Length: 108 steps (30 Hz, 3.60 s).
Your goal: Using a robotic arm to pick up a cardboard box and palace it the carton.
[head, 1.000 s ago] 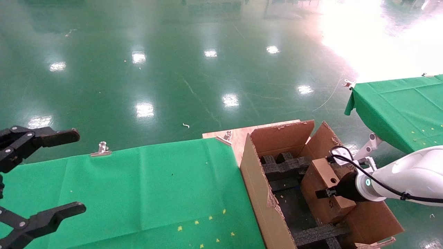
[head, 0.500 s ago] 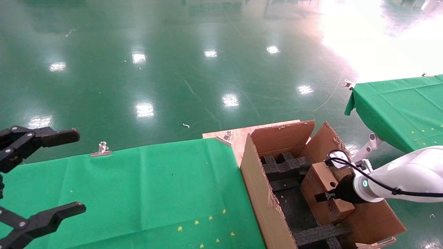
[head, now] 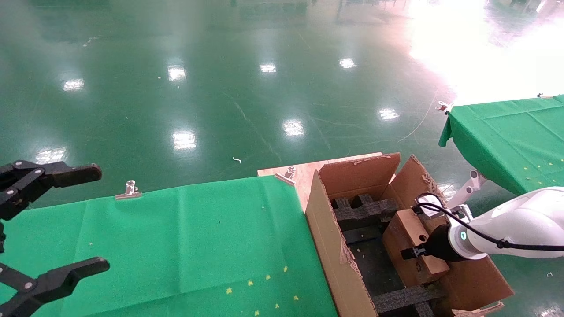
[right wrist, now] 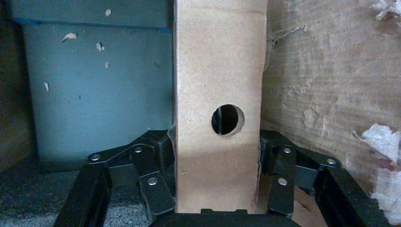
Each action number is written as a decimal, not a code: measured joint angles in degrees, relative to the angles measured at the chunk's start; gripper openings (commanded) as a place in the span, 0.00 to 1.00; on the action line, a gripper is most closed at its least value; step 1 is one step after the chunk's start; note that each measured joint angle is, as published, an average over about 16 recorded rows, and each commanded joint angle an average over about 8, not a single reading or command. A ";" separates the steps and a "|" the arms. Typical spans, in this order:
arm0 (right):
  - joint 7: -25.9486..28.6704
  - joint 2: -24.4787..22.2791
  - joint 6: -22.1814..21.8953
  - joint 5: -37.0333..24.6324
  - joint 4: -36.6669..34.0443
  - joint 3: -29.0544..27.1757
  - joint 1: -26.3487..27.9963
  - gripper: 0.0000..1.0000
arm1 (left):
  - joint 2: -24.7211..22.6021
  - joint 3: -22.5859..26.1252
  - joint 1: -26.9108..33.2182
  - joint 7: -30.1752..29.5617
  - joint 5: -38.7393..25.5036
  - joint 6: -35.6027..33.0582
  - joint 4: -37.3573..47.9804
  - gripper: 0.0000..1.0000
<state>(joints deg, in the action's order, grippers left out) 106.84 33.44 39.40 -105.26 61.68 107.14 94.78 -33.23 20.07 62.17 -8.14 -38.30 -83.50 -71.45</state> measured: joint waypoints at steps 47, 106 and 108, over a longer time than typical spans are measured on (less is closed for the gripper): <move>-14.61 -5.84 5.81 25.09 13.00 -16.64 22.49 1.00 | 0.01 0.00 -0.01 0.01 0.00 0.01 0.02 1.00; -88.34 0.88 42.45 59.73 12.00 -84.02 -27.95 1.00 | 0.02 0.01 0.00 0.02 0.01 0.02 0.03 1.00; -90.74 1.11 43.66 60.90 11.97 -86.28 -29.62 1.00 | 0.02 0.01 -0.01 0.02 0.01 0.02 0.03 1.00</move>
<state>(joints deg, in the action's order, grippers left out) 16.10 34.54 83.06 -44.35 73.65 20.85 65.16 -33.21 20.09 62.16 -8.13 -38.29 -83.48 -71.42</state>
